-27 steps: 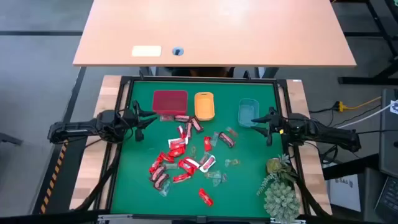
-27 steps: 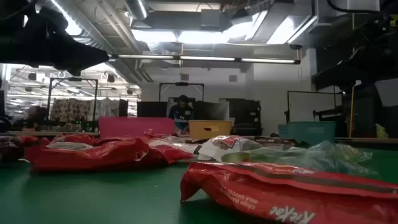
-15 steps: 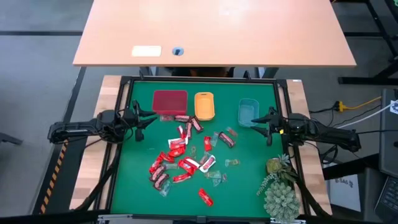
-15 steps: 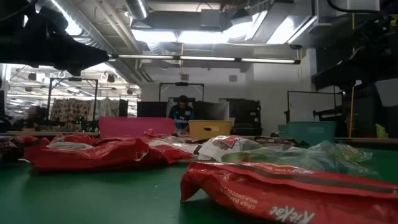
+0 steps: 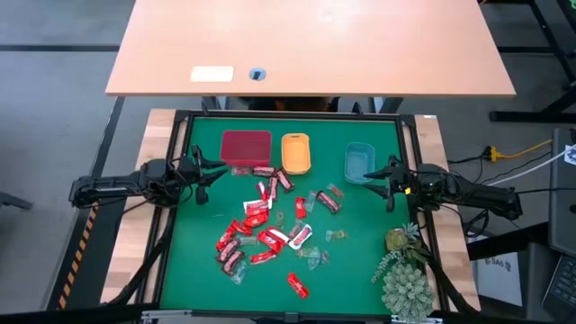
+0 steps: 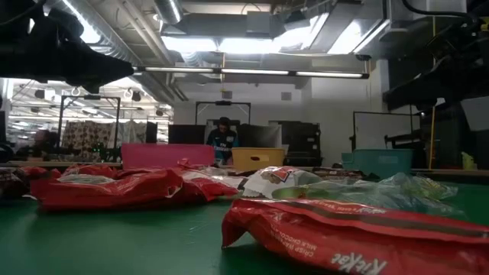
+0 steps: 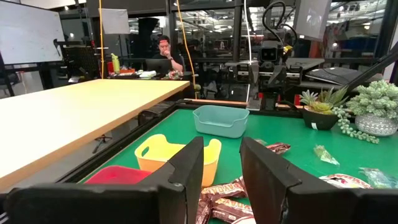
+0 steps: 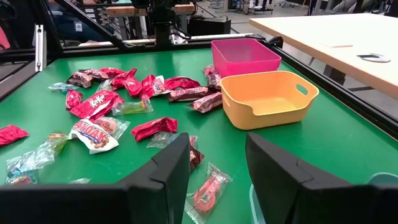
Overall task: Sort candy
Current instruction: Put the orange gummy into the blue bin, then put the red chocolate bar into the red bin
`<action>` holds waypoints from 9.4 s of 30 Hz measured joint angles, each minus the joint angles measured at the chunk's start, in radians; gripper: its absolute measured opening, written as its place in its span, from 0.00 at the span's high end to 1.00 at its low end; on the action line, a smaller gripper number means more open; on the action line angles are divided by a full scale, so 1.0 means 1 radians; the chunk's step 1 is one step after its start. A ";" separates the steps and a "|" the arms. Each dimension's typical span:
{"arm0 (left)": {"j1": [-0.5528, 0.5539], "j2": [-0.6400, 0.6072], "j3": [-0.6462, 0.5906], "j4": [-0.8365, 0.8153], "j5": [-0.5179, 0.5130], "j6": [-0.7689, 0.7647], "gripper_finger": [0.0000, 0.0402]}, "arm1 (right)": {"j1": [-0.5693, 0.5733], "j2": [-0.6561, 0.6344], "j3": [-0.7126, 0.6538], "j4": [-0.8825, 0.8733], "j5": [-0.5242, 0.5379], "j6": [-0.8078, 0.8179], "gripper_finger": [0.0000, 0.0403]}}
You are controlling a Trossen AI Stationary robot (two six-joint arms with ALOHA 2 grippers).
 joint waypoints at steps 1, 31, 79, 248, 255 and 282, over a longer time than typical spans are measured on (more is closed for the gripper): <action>0.000 0.000 0.000 0.000 0.000 0.000 0.74 | 0.000 0.000 0.000 0.000 0.000 0.000 0.61; 0.000 0.000 0.000 0.006 0.000 -0.001 0.74 | 0.000 0.000 -0.003 0.445 -0.100 0.276 0.61; 0.000 0.000 0.000 0.010 0.000 -0.007 0.74 | 0.000 1.423 0.782 -0.223 0.000 -0.011 0.61; -0.176 1.120 0.343 0.150 -0.018 -1.349 0.74 | -0.275 1.438 1.145 -0.782 0.156 -0.232 0.71; -0.176 1.228 0.343 0.224 -0.018 -1.423 0.74 | -0.275 1.438 1.145 -0.782 0.156 -0.232 0.71; -0.167 1.452 0.586 -0.070 0.021 -1.503 0.74 | -0.275 1.438 1.145 -0.781 0.156 -0.232 0.71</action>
